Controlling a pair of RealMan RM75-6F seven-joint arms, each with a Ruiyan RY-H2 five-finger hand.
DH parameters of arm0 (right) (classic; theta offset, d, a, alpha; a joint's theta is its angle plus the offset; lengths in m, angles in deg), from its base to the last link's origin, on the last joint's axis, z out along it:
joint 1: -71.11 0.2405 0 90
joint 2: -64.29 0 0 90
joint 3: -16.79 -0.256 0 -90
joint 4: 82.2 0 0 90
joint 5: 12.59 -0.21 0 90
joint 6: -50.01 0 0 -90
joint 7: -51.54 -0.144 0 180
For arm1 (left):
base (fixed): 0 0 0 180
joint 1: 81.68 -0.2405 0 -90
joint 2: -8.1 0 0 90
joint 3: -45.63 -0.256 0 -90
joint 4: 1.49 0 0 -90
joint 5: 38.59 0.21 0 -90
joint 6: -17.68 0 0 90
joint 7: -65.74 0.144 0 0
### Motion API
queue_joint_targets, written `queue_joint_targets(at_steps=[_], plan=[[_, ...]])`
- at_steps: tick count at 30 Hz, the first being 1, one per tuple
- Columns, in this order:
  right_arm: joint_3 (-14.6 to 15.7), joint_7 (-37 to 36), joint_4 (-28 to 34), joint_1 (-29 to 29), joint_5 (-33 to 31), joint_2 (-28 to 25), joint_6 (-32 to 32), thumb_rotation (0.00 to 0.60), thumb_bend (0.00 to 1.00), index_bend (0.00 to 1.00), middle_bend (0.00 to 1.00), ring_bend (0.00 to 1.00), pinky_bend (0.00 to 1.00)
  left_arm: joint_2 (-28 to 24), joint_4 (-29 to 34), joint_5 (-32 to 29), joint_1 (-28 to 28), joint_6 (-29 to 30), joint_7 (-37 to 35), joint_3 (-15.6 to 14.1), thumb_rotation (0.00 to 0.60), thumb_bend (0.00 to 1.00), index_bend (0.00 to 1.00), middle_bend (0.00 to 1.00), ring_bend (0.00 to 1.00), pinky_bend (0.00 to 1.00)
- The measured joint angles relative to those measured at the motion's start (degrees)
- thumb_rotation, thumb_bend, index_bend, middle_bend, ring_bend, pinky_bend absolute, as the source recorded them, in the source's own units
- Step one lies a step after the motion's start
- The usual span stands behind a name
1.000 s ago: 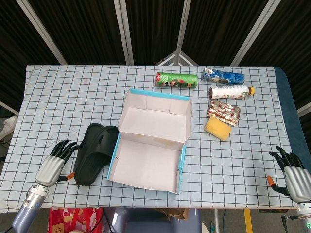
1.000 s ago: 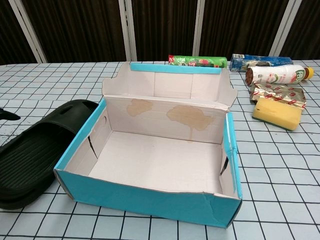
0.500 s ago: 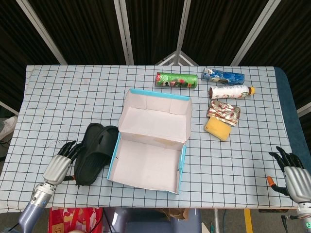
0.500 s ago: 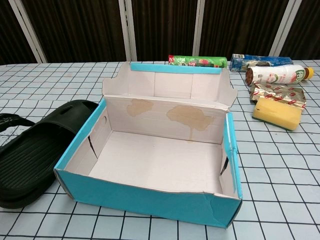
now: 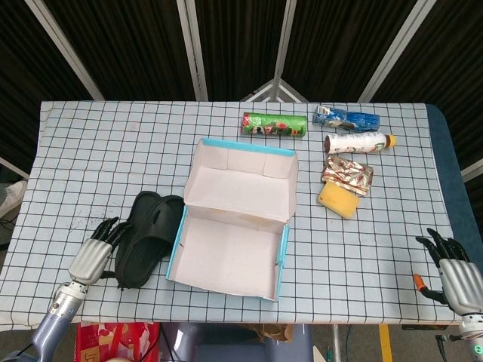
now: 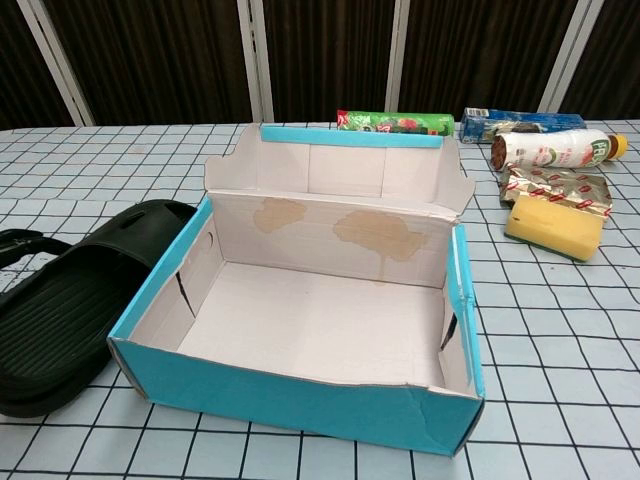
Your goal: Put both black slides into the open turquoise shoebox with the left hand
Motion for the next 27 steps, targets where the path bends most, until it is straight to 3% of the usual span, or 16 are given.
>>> queue_joint_targets(at_steps=[12, 17, 22, 27], plan=[[0.0, -0.1, 0.1, 0.0, -0.1, -0.1, 0.1, 0.600, 0.39, 0.17, 0.05, 0.13, 0.07, 1.4, -1.3, 0.1, 0.4, 0.9, 0.3, 0.3, 0.600, 0.29, 0.35, 0.40, 0.00, 0.07], [0.1, 0.0, 0.3, 0.0, 0.3, -0.1, 0.2, 0.600, 0.39, 0.17, 0.05, 0.13, 0.07, 1.1, -1.3, 0.0, 0.1, 2.8, 0.5, 0.9, 0.600, 0.31, 0.40, 0.44, 0.00, 0.07], [0.2, -0.3, 0.3, -0.1, 0.3, -0.3, 0.3, 0.600, 0.39, 0.17, 0.05, 0.13, 0.07, -2.2, 0.3, -0.4, -0.6, 4.9, 1.2, 1.6, 0.600, 0.31, 0.41, 0.43, 0.00, 0.06], [0.4, -1.0, 0.7, -0.2, 0.7, -0.7, 0.3, 0.600, 0.39, 0.17, 0.05, 0.13, 0.07, -9.6, 5.2, -0.6, -1.7, 6.9, 4.3, 1.8, 0.600, 0.31, 0.41, 0.40, 0.00, 0.05]])
